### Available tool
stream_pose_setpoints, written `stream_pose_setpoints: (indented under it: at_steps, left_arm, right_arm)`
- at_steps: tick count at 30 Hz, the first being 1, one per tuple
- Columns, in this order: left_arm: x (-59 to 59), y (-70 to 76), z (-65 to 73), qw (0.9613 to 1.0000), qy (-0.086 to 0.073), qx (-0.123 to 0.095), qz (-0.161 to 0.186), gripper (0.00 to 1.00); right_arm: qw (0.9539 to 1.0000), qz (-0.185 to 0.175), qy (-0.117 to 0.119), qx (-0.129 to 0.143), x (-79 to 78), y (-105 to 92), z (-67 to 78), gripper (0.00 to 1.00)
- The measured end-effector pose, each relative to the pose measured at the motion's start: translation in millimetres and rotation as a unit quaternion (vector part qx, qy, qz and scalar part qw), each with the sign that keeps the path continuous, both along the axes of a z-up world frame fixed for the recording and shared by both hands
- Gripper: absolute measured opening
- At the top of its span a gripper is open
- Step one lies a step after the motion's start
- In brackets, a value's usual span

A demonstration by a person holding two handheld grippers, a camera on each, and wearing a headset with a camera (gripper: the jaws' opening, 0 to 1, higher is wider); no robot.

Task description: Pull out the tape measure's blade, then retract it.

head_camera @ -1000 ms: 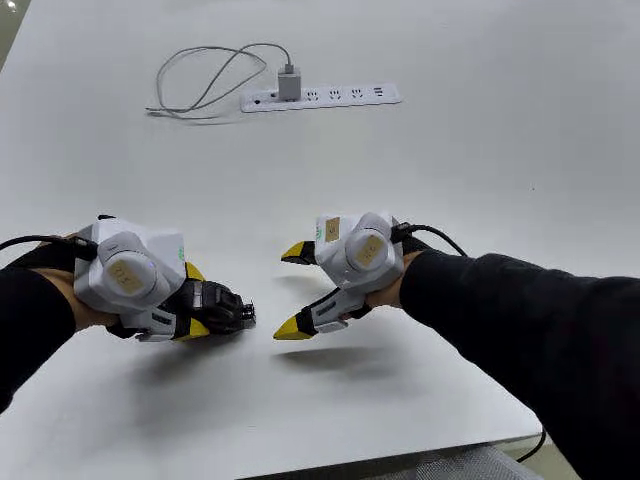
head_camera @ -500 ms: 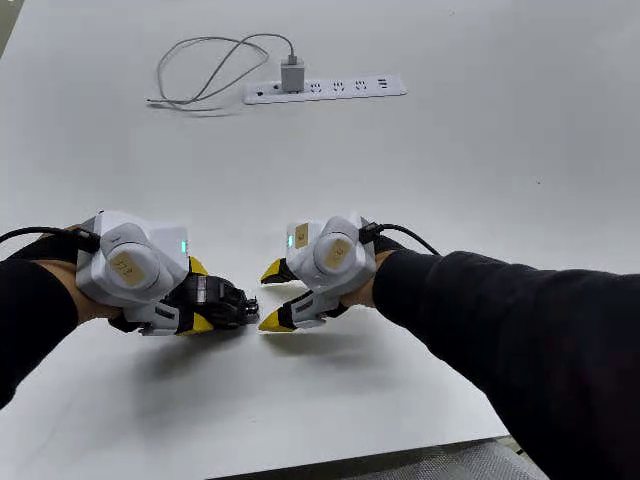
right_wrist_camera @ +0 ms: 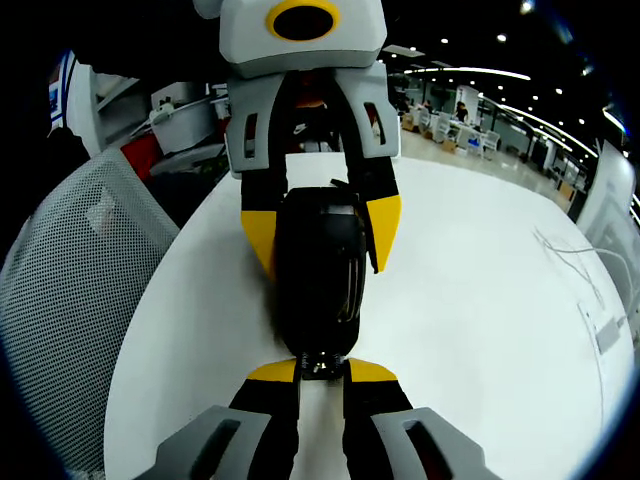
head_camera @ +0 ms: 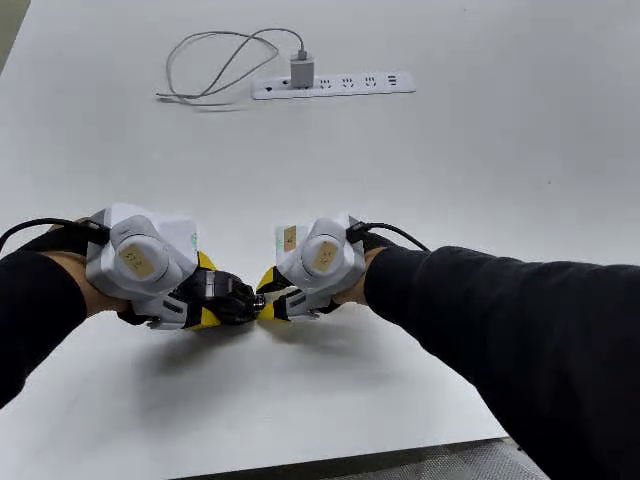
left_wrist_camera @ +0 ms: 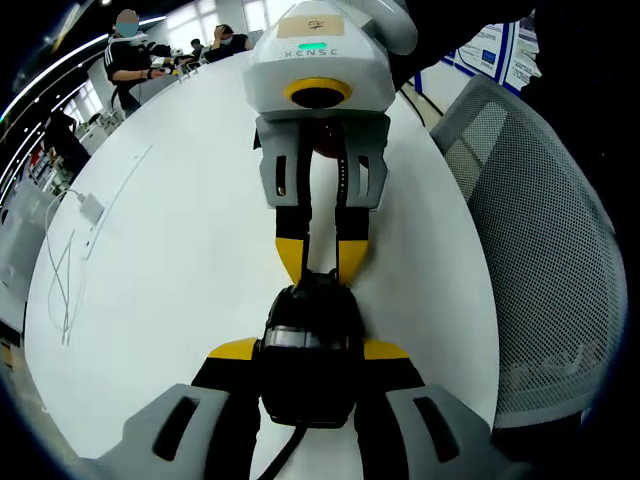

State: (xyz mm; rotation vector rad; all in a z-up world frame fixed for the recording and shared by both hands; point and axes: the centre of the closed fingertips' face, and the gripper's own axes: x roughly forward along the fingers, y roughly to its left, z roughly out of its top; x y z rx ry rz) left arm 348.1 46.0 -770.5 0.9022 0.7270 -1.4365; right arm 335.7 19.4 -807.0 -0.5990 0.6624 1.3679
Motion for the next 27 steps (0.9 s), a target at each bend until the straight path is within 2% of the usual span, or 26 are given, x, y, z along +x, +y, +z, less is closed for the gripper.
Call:
stream_pose_setpoints:
  at_steps: [7,10,19,27]
  left_arm:
    - [-0.1,0.5,0.3,1.0000,-0.003,-0.001,0.000,0.31]
    - [-0.6,1.0,0.5,1.0000,-0.006,-0.002,0.000,0.31]
    - [-0.6,0.9,0.1,1.0000,-0.006,-0.003,-0.005,0.30]
    - [0.7,0.8,-0.2,1.0000,-0.004,-0.004,0.000,0.30]
  right_arm:
    - [1.0000,0.000,0.001,0.008,2.2,1.0,-0.2,0.10]
    - [0.9999,0.004,-0.006,0.007,2.0,0.9,0.1,0.09]
    - [0.9997,-0.012,0.008,0.018,-0.3,-3.5,0.7,0.08]
    - [0.9997,-0.015,0.011,0.014,-0.5,-11.9,1.1,0.09]
